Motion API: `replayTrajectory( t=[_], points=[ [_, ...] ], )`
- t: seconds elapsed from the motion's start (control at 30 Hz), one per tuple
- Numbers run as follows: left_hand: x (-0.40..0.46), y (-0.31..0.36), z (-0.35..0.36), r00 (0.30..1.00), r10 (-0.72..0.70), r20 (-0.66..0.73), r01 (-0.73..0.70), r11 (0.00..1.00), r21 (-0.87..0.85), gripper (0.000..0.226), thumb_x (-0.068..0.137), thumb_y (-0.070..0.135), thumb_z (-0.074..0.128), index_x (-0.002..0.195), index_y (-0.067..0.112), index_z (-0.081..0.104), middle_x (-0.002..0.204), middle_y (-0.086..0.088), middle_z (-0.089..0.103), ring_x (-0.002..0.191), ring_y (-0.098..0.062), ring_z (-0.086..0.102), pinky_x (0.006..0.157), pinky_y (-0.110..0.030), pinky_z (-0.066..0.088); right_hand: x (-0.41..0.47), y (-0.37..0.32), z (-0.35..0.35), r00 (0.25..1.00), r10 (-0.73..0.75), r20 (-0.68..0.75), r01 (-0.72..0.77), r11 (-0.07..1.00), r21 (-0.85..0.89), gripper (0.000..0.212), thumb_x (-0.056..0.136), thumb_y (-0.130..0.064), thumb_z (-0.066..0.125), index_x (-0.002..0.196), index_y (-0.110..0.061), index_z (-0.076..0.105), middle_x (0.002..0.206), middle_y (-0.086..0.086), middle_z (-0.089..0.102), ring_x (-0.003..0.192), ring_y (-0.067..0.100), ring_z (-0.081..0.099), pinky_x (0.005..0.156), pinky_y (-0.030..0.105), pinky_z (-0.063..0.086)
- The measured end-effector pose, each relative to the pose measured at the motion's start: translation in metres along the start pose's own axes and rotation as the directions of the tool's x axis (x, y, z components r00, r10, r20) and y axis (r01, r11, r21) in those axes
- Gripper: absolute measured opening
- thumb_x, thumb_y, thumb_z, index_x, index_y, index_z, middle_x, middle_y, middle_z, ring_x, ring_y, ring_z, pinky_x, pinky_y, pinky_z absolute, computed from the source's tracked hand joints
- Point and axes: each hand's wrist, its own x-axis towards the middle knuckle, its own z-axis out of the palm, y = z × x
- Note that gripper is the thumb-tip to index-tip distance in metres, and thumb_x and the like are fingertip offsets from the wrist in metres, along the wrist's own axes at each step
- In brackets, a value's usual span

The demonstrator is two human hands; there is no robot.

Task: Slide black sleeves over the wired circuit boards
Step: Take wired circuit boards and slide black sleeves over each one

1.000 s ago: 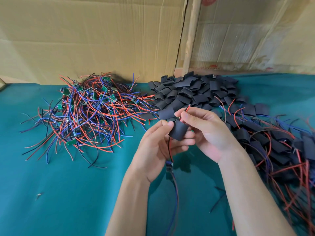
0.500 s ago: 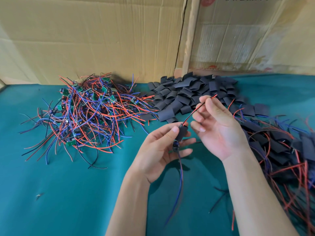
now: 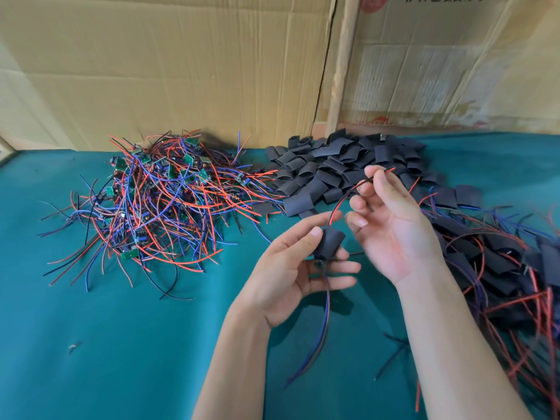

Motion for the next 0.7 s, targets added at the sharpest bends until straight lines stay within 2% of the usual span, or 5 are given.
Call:
replayTrajectory(
  t=[0.07, 0.2, 0.4, 0.6, 0.7],
  points=[
    [-0.001, 0.001, 0.000, 0.999, -0.022, 0.031, 0.022, 1.000, -0.002, 0.028, 0.102, 0.028, 0.049, 0.120, 0.019, 0.069, 0.089, -0.012, 0.066, 0.088, -0.033, 0.074, 0.078, -0.042, 0.060, 0.000, 0.001, 0.000, 1.000, 0.005, -0.012, -0.005, 1.000, 0.022, 0.015, 0.090, -0.027, 0.064, 0.085, -0.025, 0.078, 0.076, -0.006, 0.061, 0.066, 0.012, 0.050, 0.066, 0.030, 0.036],
    [-0.002, 0.001, 0.000, 1.000, -0.017, 0.019, 0.017, 1.000, -0.020, 0.025, 0.103, 0.024, 0.048, 0.112, 0.016, 0.070, 0.090, -0.014, 0.068, 0.089, -0.037, 0.073, 0.077, -0.045, 0.060, 0.001, -0.003, -0.003, 0.998, -0.013, -0.067, 0.021, 0.992, 0.126, 0.014, 0.091, -0.025, 0.063, 0.085, -0.023, 0.076, 0.077, -0.006, 0.060, 0.065, 0.010, 0.051, 0.052, 0.020, 0.038],
    [-0.002, 0.000, 0.000, 0.996, -0.035, 0.087, 0.030, 0.998, 0.050, 0.025, 0.101, 0.021, 0.050, 0.119, 0.013, 0.066, 0.097, -0.014, 0.069, 0.075, -0.028, 0.072, 0.069, -0.036, 0.060, 0.002, -0.005, -0.008, 0.984, -0.021, -0.177, 0.057, 0.978, 0.201, 0.018, 0.093, -0.024, 0.064, 0.083, -0.022, 0.079, 0.073, -0.007, 0.062, 0.062, 0.006, 0.060, 0.054, 0.017, 0.045],
    [-0.001, -0.004, 0.001, 0.987, -0.071, 0.145, 0.052, 0.990, 0.131, 0.029, 0.099, 0.017, 0.051, 0.122, 0.004, 0.063, 0.102, -0.016, 0.070, 0.068, -0.020, 0.063, 0.065, -0.026, 0.051, 0.002, 0.005, 0.001, 0.992, -0.004, -0.124, 0.009, 0.999, 0.043, 0.010, 0.087, -0.026, 0.069, 0.085, -0.024, 0.079, 0.078, -0.006, 0.069, 0.071, 0.009, 0.065, 0.061, 0.018, 0.051],
    [-0.001, -0.004, -0.001, 0.988, -0.078, 0.134, 0.058, 0.988, 0.146, 0.030, 0.098, 0.018, 0.052, 0.122, 0.006, 0.064, 0.104, -0.015, 0.070, 0.070, -0.019, 0.063, 0.068, -0.026, 0.051, 0.003, 0.003, -0.001, 0.987, -0.010, -0.162, 0.027, 0.994, 0.103, 0.009, 0.087, -0.023, 0.068, 0.087, -0.020, 0.077, 0.077, -0.004, 0.067, 0.069, 0.009, 0.064, 0.061, 0.019, 0.051]
  ],
)
